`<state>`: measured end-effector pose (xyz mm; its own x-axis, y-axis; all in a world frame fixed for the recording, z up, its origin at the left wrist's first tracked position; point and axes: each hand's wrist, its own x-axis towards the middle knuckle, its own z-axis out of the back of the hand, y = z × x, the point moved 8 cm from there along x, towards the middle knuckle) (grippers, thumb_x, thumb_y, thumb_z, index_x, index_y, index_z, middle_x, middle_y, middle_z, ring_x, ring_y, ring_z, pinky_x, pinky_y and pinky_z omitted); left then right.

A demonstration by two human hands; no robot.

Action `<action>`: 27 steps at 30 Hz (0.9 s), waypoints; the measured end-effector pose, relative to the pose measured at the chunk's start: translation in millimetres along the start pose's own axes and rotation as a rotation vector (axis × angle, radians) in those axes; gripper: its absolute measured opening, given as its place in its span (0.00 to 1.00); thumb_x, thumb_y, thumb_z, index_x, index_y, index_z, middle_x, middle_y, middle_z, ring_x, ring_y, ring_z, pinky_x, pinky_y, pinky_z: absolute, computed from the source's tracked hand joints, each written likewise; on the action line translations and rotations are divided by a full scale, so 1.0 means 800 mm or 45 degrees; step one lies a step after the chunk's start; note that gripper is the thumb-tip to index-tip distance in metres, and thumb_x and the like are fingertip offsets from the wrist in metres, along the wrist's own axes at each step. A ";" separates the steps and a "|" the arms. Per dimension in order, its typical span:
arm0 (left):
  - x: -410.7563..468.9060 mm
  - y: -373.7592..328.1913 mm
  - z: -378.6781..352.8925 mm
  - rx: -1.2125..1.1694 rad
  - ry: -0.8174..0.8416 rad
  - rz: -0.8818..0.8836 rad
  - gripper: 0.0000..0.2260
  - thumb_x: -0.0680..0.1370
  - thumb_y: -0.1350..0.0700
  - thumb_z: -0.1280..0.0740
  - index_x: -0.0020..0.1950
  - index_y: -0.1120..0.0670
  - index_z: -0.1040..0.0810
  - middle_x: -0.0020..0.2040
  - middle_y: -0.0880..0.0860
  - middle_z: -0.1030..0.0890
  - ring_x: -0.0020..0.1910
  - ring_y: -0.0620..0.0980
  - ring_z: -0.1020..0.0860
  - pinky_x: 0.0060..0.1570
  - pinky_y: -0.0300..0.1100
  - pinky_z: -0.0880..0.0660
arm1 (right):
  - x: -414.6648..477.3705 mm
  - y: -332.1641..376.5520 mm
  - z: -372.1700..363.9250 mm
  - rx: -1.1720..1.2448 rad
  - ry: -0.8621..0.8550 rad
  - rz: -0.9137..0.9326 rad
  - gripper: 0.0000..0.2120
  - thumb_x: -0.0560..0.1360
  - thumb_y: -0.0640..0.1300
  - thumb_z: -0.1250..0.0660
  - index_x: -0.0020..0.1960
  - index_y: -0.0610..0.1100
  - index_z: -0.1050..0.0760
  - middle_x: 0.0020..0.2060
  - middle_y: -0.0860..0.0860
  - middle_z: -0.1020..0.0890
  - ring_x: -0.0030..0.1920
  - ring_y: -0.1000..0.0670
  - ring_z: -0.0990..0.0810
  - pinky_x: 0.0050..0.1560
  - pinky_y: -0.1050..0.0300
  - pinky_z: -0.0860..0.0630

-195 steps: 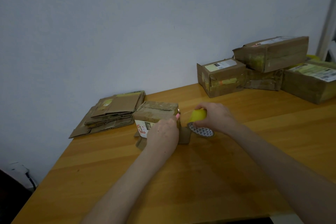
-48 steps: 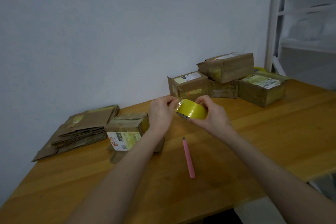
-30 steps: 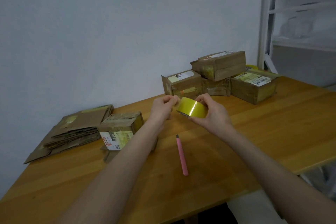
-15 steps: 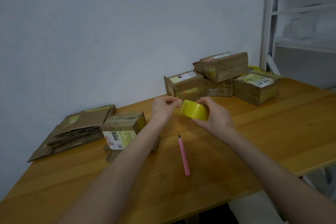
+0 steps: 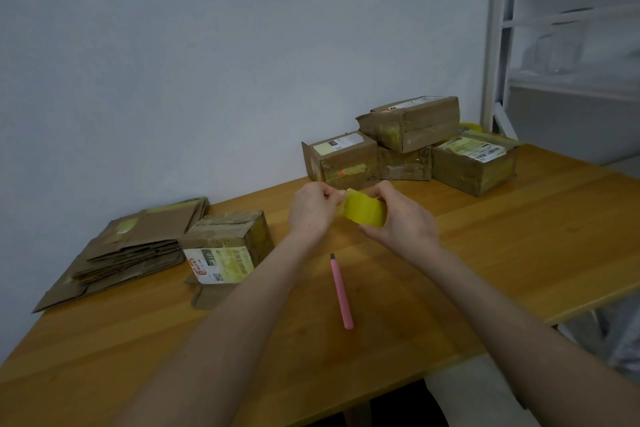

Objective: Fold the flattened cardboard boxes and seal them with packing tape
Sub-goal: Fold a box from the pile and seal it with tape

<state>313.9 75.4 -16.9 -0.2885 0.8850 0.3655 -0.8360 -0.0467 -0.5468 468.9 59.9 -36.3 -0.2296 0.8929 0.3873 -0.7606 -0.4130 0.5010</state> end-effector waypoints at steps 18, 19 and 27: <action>0.018 0.241 0.153 0.288 0.012 0.293 0.24 0.82 0.45 0.47 0.73 0.58 0.35 0.71 0.59 0.30 0.68 0.58 0.31 0.66 0.53 0.33 | 0.027 0.226 -0.142 0.337 0.403 0.126 0.31 0.81 0.55 0.45 0.77 0.41 0.49 0.77 0.46 0.45 0.76 0.45 0.46 0.74 0.47 0.44; 0.017 0.247 0.144 0.271 0.099 0.296 0.26 0.82 0.43 0.46 0.74 0.59 0.37 0.72 0.59 0.32 0.69 0.58 0.32 0.67 0.51 0.34 | 0.026 0.240 -0.161 0.260 0.462 0.109 0.32 0.81 0.55 0.47 0.78 0.39 0.52 0.77 0.44 0.49 0.77 0.44 0.51 0.75 0.47 0.50; 0.012 0.267 0.133 0.421 0.230 0.441 0.38 0.74 0.29 0.46 0.60 0.62 0.24 0.57 0.61 0.20 0.54 0.59 0.22 0.50 0.47 0.26 | 0.047 0.217 -0.226 0.433 0.444 -0.366 0.33 0.82 0.50 0.46 0.77 0.38 0.59 0.77 0.45 0.54 0.74 0.41 0.43 0.71 0.46 0.37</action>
<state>83.0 24.4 -49.8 -0.5143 0.8560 0.0531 -0.8169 -0.4701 -0.3342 218.9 54.3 -74.6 -0.2728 0.9607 -0.0511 -0.5971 -0.1274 0.7920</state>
